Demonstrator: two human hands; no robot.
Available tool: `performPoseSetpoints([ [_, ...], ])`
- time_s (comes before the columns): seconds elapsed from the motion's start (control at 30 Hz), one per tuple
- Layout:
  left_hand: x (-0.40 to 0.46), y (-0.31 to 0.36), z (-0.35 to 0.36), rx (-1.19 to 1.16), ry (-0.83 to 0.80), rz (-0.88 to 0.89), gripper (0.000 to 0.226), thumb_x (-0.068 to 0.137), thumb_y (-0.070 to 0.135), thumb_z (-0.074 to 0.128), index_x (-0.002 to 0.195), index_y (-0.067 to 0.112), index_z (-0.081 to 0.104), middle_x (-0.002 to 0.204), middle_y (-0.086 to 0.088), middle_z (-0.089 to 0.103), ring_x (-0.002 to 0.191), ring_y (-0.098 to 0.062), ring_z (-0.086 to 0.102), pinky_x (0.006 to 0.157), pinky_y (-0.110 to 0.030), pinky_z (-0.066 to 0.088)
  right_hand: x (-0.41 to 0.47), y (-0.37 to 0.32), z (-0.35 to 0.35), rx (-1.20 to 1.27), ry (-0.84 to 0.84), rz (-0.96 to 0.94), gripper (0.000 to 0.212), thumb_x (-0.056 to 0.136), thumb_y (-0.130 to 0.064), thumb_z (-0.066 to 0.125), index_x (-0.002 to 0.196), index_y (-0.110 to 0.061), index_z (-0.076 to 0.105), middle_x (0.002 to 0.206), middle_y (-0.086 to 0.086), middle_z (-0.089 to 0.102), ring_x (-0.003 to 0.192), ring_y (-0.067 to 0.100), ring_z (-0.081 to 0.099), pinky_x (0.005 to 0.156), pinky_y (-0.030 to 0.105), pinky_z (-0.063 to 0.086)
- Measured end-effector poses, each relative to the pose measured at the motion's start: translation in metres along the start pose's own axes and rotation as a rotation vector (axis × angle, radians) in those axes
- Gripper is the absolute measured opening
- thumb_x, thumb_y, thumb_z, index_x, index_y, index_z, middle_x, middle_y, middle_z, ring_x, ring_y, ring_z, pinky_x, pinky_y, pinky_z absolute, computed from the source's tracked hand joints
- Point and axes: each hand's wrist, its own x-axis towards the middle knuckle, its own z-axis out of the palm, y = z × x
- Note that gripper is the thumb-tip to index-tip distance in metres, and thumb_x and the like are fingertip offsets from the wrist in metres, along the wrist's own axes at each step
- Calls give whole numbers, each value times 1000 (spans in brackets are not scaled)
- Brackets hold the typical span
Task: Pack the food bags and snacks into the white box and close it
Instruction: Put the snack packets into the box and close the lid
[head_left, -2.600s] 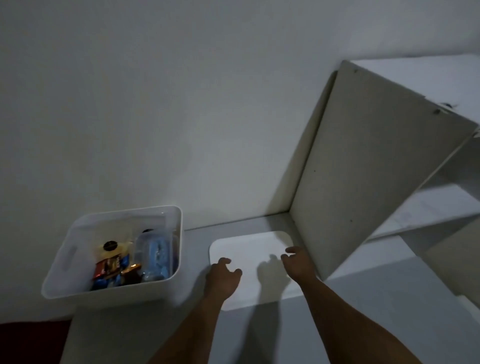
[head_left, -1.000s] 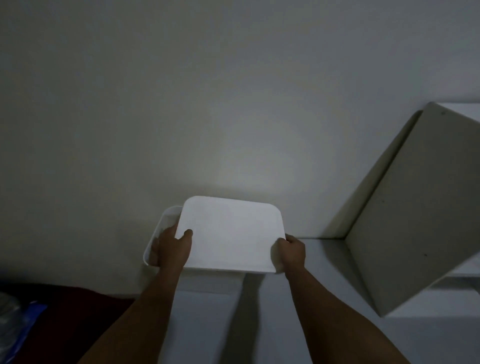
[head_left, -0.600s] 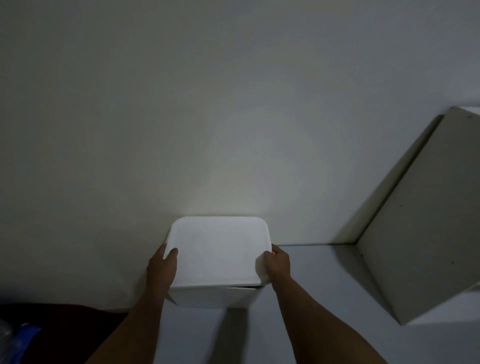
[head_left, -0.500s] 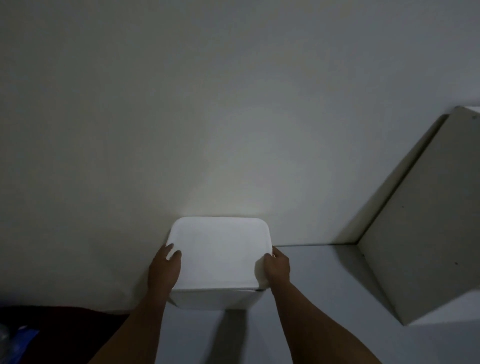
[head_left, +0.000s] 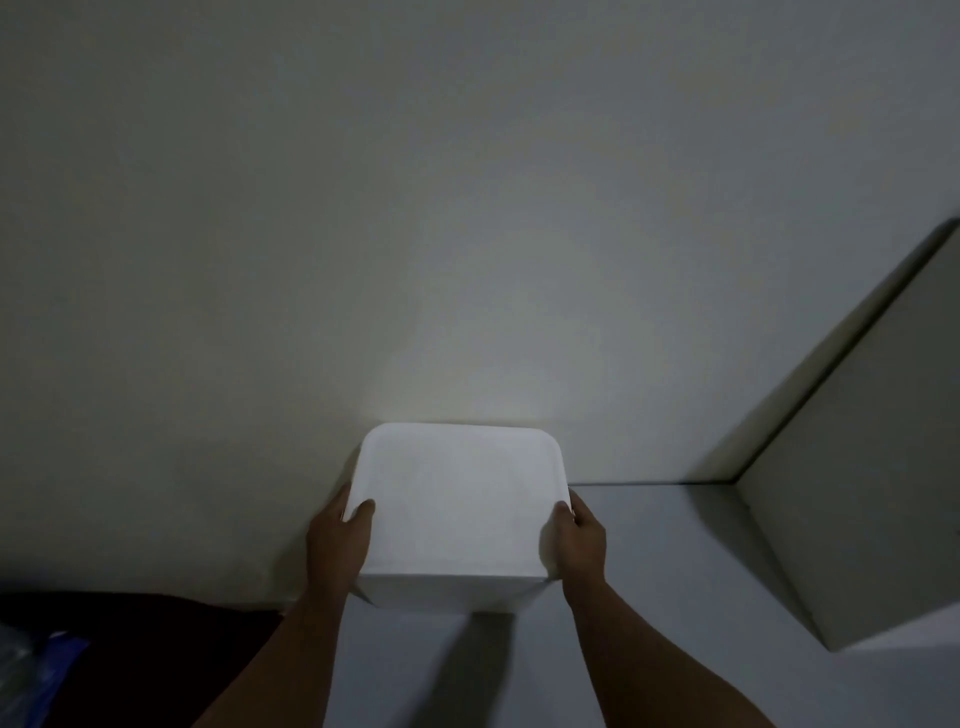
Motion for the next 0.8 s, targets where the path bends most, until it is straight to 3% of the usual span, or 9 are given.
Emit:
performPoseSetpoints([
  [0.27, 1, -3, -1, -101, -30, -10, 42, 92, 21, 63, 133, 20, 64, 124, 0, 68, 112, -26, 63, 104, -43, 49, 7, 2, -5, 199, -8, 131, 35, 97, -12, 56, 128, -18, 70, 122, 4, 70, 113, 28, 63, 107, 49, 50],
  [0.47, 2, 5, -7, -160, -50, 38, 38, 79, 24, 60, 116, 26, 72, 108, 2, 73, 102, -24, 68, 96, -42, 54, 13, 1, -11, 209, -22, 145, 35, 98, -11, 55, 128, -16, 70, 111, 1, 71, 106, 26, 63, 104, 47, 51],
  [0.53, 4, 7, -9, -182, -55, 41, 34, 84, 19, 61, 115, 25, 73, 108, 1, 74, 101, -25, 68, 95, -43, 54, 13, 1, -11, 209, -31, 142, 35, 98, -11, 54, 129, -15, 70, 106, -2, 70, 106, 26, 62, 104, 47, 51],
  [0.63, 6, 5, -12, -209, -39, 24, 38, 88, 15, 61, 123, 23, 71, 108, 4, 75, 100, -22, 69, 95, -45, 56, 14, -2, -5, 193, -31, 122, 35, 99, -11, 55, 132, -13, 68, 122, 5, 69, 113, 27, 62, 107, 44, 49],
  [0.7, 7, 1, -13, -202, -29, 25, 38, 86, 15, 60, 122, 26, 71, 105, 6, 75, 99, -22, 70, 94, -46, 57, 14, -5, 0, 171, -27, 98, 36, 100, -11, 55, 133, -12, 66, 122, 5, 67, 113, 25, 60, 106, 39, 48],
  [0.8, 9, -1, -11, -175, -9, 36, 43, 88, 6, 57, 126, 22, 70, 111, 2, 73, 103, -24, 68, 95, -40, 54, 12, -2, 4, 129, -29, 68, 37, 102, -14, 53, 137, -11, 63, 130, 9, 66, 116, 26, 58, 110, 42, 46],
])
